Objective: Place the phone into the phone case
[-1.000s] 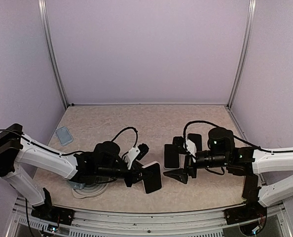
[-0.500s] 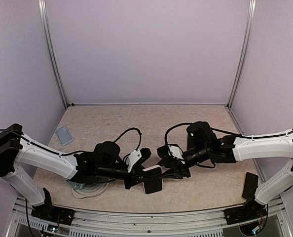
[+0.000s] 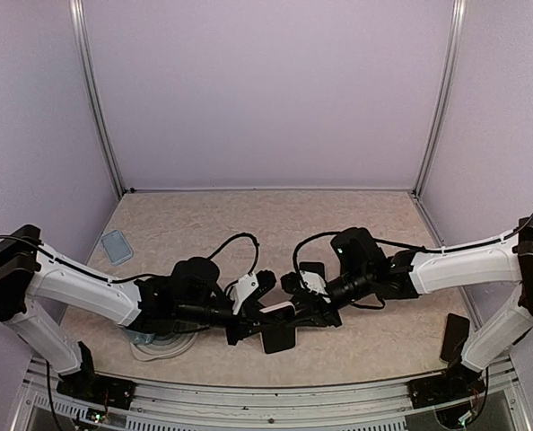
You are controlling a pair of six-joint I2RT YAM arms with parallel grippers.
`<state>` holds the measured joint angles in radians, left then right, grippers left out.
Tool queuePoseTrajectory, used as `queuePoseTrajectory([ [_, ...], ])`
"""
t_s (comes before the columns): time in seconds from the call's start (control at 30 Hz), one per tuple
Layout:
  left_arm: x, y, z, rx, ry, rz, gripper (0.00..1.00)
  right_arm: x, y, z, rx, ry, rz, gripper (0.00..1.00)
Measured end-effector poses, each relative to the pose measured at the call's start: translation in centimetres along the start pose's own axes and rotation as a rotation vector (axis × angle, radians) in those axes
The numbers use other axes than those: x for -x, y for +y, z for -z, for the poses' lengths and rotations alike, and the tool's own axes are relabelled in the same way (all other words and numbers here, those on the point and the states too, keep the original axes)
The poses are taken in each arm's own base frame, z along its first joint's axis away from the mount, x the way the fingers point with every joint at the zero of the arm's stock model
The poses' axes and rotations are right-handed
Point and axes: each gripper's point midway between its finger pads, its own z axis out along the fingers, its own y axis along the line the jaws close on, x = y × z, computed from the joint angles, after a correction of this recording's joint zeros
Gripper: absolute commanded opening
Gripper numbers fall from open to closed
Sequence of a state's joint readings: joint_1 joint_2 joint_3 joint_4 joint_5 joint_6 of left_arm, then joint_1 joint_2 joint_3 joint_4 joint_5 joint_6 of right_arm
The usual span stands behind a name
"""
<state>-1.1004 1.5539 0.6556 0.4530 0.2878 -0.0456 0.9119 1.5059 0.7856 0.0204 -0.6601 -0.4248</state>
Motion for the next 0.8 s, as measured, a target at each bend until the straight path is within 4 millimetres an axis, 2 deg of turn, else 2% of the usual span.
queuePoseTrajectory([
  [0.03,0.0,-0.1,0.0,-0.002,0.001,-0.002,0.05,0.0,-0.1,0.0,0.001,-0.003,0.000,0.00],
  [0.2,-0.1,-0.4,0.0,-0.015,0.007,-0.044,0.05,-0.2,0.4,0.0,0.043,-0.014,-0.057,0.00],
  [0.23,-0.1,-0.5,-0.1,-0.016,0.009,-0.047,0.09,-0.2,0.4,0.0,0.044,-0.013,-0.057,0.00],
  [0.37,-0.2,-0.4,-0.1,-0.012,0.021,-0.038,0.47,-0.2,0.5,0.0,0.050,-0.016,-0.044,0.00],
  [0.4,-0.3,-0.3,-0.1,-0.006,0.029,-0.030,0.53,-0.1,0.6,-0.1,0.051,-0.017,-0.037,0.00],
  [0.47,-0.6,-0.1,-0.1,0.009,0.045,-0.011,0.58,-0.1,0.6,-0.1,0.051,-0.019,-0.026,0.00],
  [0.5,-0.8,0.1,-0.1,0.018,0.051,-0.001,0.56,-0.1,0.6,-0.1,0.051,-0.019,-0.022,0.00],
  [0.53,-0.9,0.3,-0.1,0.029,0.055,0.006,0.49,-0.1,0.6,-0.1,0.051,-0.020,-0.021,0.00],
  [0.6,-1.0,0.5,0.1,0.045,0.053,0.012,0.25,0.0,0.6,-0.1,0.051,-0.022,-0.020,0.02],
  [0.67,-0.9,0.4,0.1,0.041,0.048,0.019,0.01,0.0,0.4,-0.1,0.041,-0.022,-0.028,0.15],
  [0.73,-0.8,0.0,0.0,0.036,0.044,-0.002,0.00,-0.1,0.2,-0.2,0.031,-0.022,-0.044,0.26],
  [0.8,-0.7,0.0,0.0,0.040,0.041,0.006,0.00,-0.3,0.1,-0.3,0.022,-0.021,-0.049,0.33],
])
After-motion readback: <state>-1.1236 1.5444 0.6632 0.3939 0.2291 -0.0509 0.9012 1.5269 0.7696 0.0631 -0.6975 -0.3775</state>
